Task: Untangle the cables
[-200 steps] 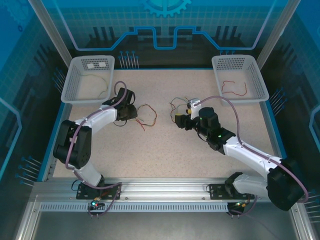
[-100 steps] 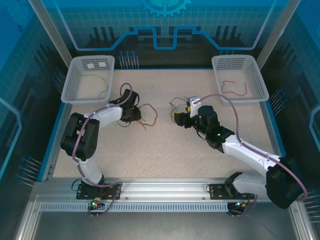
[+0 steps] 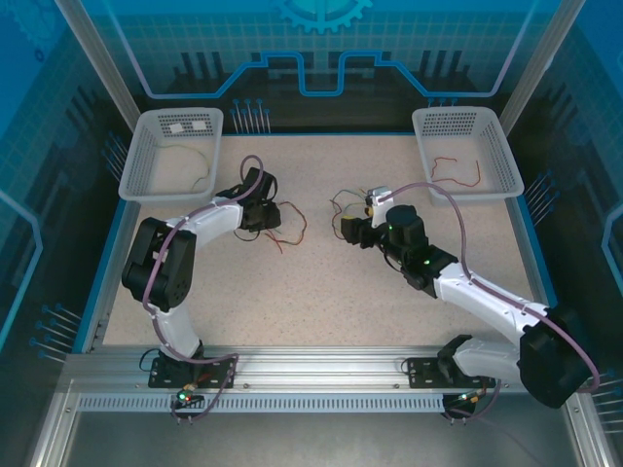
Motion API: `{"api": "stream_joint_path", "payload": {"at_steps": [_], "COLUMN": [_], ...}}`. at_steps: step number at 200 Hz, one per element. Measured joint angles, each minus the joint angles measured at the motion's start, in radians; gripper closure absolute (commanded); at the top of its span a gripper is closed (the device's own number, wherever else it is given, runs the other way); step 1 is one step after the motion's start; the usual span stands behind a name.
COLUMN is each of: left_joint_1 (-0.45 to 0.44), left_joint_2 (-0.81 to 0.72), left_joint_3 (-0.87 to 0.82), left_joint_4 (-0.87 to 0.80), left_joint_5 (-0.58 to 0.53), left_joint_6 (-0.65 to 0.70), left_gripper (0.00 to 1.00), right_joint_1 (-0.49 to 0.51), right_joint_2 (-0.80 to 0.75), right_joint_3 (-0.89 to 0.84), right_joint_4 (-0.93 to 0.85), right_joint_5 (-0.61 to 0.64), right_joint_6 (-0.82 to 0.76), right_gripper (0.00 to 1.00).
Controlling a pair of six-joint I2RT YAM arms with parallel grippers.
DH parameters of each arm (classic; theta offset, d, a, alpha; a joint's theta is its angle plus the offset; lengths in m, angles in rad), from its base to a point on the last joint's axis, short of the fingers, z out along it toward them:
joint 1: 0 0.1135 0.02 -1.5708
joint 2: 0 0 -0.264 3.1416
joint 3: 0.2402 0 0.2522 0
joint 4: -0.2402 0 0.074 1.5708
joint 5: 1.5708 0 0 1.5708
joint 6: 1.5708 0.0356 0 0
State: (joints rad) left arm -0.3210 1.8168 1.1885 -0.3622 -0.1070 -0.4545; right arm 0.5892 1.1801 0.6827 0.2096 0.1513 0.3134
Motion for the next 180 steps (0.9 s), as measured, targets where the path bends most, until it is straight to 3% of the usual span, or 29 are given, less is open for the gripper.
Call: {"api": "stream_joint_path", "payload": {"at_steps": [113,130,180], "left_joint_1": [-0.002,-0.002,-0.006], "left_joint_2": [0.048,0.051,0.051], "left_joint_3": [0.002,0.002,0.002], "left_joint_4": [0.002,0.001,0.002], "left_joint_5": [0.000,0.000,0.000], "left_joint_6": [0.000,0.000,0.000], "left_gripper": [0.71,0.78,0.76], "right_joint_1": [0.000,0.000,0.000], "right_joint_2": [-0.054,-0.058,-0.068], "right_joint_3": [-0.003,-0.006,-0.015], "right_joint_4": [-0.011,-0.011,-0.017], "right_joint_5": [0.026,0.026,0.025], "right_joint_6": [0.000,0.000,0.008], "right_gripper": [0.31,0.31,0.31]}}
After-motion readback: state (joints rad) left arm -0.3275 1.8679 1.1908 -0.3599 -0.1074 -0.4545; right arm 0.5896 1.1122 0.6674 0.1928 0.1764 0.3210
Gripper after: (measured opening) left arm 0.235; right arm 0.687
